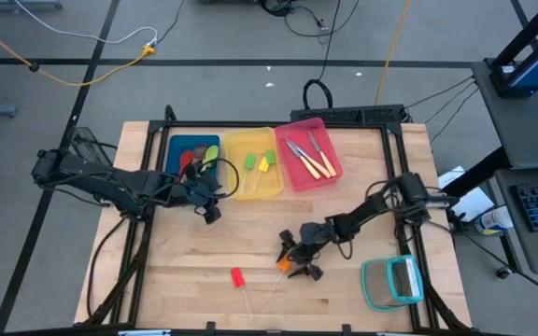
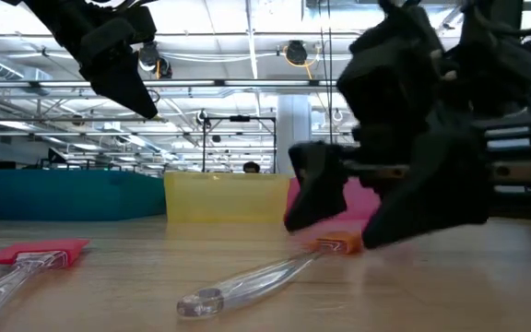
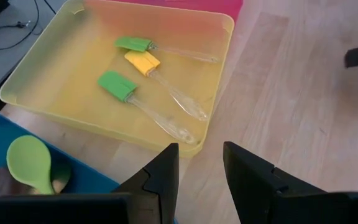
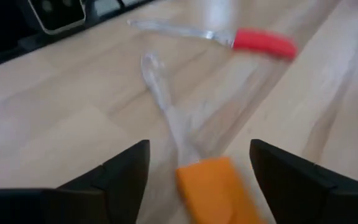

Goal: Pick & Place Kitchen Items
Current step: Put the orange spatula into the yellow bin, then put the red spatula into the yellow bin

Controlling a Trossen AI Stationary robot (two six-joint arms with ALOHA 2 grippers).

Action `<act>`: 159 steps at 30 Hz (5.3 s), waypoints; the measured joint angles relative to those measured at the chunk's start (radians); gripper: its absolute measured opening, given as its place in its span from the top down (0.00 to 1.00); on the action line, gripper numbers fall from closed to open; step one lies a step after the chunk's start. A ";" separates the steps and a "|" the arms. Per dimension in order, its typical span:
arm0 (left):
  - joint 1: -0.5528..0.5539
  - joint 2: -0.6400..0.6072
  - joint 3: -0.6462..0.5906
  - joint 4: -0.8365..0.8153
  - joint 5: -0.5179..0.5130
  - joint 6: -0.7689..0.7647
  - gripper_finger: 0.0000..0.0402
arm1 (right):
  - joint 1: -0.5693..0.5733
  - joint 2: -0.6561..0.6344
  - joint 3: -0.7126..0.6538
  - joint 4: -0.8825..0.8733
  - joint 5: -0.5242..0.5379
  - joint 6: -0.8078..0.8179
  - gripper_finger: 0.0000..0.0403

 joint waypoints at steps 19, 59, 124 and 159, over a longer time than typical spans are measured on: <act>-0.002 0.000 0.000 -0.002 0.050 0.038 0.67 | -0.070 0.027 0.017 -0.184 -0.083 -0.088 0.55; -0.002 0.000 0.000 0.002 0.021 0.059 0.67 | -0.240 -0.371 0.164 -0.525 0.547 -0.743 0.94; -0.018 0.010 -0.037 0.117 0.008 0.056 0.67 | -0.472 -0.061 0.316 -0.278 0.542 0.241 0.68; -0.338 0.408 -0.241 0.783 0.302 0.221 0.67 | -0.118 -0.205 0.316 -0.450 0.546 0.122 0.56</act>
